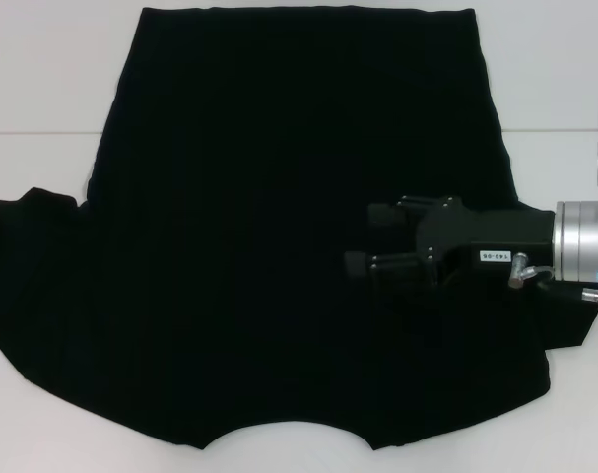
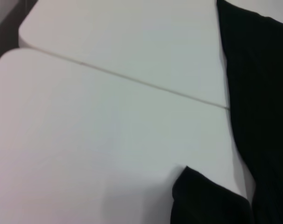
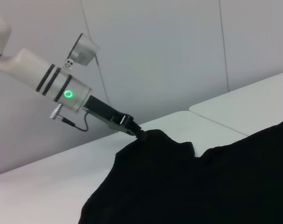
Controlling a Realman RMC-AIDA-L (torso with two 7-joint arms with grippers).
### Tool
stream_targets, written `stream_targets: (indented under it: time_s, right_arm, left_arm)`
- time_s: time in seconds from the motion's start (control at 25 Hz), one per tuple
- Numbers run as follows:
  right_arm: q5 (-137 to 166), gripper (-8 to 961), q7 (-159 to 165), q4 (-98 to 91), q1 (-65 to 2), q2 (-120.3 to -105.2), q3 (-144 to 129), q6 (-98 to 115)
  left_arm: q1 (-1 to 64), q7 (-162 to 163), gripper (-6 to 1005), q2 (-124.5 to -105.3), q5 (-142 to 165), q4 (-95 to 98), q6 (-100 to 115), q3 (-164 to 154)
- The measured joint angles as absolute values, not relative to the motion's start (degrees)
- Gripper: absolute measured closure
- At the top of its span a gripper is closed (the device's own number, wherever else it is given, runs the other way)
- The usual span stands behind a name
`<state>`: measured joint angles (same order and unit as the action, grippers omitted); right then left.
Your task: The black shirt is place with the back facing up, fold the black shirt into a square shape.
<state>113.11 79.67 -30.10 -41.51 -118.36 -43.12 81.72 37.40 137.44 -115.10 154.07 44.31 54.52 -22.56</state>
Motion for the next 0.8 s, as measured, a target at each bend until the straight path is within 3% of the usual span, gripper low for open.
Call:
stream_targets:
  time_s: [0.8]
  right_arm:
    - [113.11,38,80.17,-29.80,-40.06,-118.73,-42.95,82.76]
  left_arm:
    - [38.00,133.50,1000,-114.99,145.54,44.08,60.52,-20.75]
